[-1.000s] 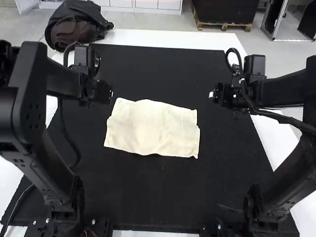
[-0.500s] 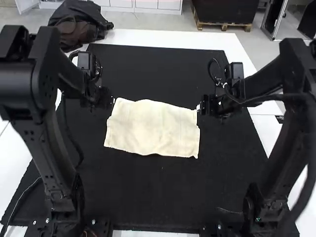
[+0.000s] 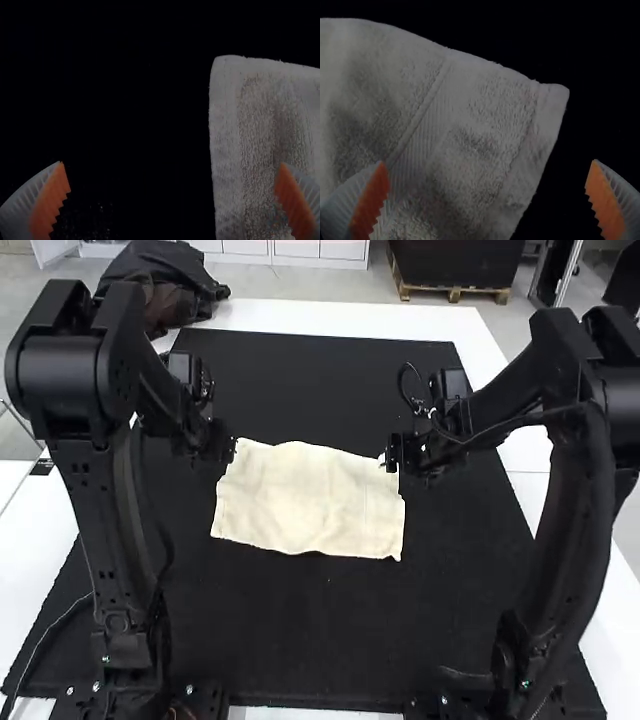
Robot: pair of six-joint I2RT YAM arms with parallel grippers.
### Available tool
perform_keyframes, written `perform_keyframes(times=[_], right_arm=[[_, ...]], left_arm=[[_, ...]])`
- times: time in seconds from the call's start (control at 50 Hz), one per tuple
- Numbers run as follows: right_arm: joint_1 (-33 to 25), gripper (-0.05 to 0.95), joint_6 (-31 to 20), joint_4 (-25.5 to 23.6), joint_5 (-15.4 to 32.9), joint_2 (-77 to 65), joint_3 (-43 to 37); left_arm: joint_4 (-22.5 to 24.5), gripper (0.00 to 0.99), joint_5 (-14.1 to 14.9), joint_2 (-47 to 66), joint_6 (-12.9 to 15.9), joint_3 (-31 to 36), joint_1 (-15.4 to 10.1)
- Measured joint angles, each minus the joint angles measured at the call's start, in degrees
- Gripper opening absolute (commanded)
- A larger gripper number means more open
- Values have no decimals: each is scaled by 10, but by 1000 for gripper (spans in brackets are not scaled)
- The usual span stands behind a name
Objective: Fold the towel.
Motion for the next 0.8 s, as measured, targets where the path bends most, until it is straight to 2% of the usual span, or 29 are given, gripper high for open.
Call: perform_keyframes(times=[0.8], right_arm=[[2,905,4,23,0,75,26]], left_arm=[[11,959,11,83,0,39,-25]])
